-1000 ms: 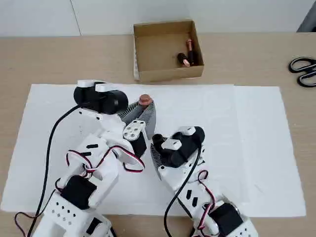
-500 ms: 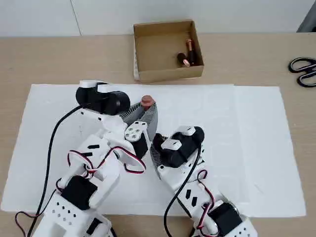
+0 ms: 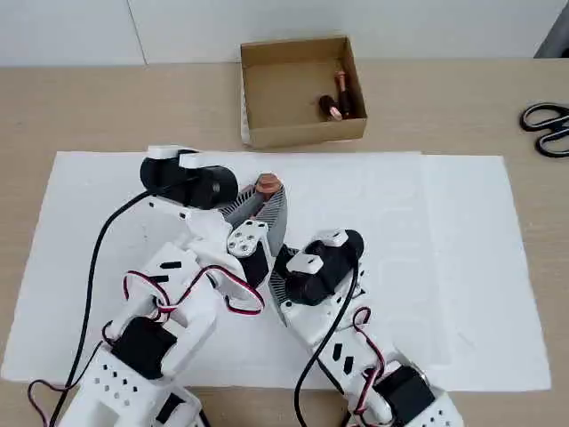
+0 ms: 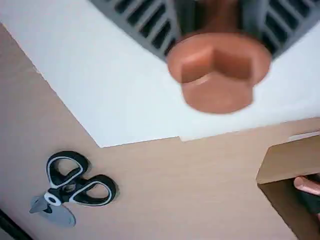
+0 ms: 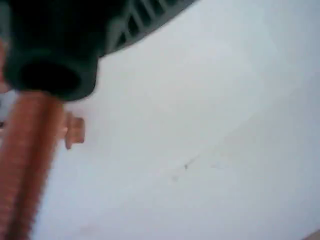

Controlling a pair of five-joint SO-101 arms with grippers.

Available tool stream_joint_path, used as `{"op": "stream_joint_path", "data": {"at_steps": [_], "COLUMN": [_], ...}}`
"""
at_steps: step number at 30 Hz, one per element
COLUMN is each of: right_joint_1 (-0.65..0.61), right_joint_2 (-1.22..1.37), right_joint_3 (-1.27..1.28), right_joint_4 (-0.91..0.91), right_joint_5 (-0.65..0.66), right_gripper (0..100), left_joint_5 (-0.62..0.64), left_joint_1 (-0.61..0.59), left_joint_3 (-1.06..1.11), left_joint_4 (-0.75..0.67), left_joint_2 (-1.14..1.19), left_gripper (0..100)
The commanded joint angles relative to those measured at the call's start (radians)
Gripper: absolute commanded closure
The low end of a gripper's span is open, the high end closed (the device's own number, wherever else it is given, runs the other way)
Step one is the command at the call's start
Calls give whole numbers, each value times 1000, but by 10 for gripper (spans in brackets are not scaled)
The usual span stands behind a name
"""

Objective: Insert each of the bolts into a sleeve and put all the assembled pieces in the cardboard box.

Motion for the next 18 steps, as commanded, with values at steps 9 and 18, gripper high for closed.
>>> {"op": "stream_joint_path", "data": {"at_steps": [9,18], "right_joint_1": [1,31], "right_joint_2": [-1,-4], "right_joint_3": [-11,-15], "right_joint_4": [-50,-50], "right_joint_5": [-9,-9], "right_gripper": [995,995], "left_joint_5": [5,2], "left_joint_1": [5,5], "left_joint_3": [12,8], "left_joint_4": [-3,38], "left_joint_2": [-5,-5], "left_gripper": [994,994]}}
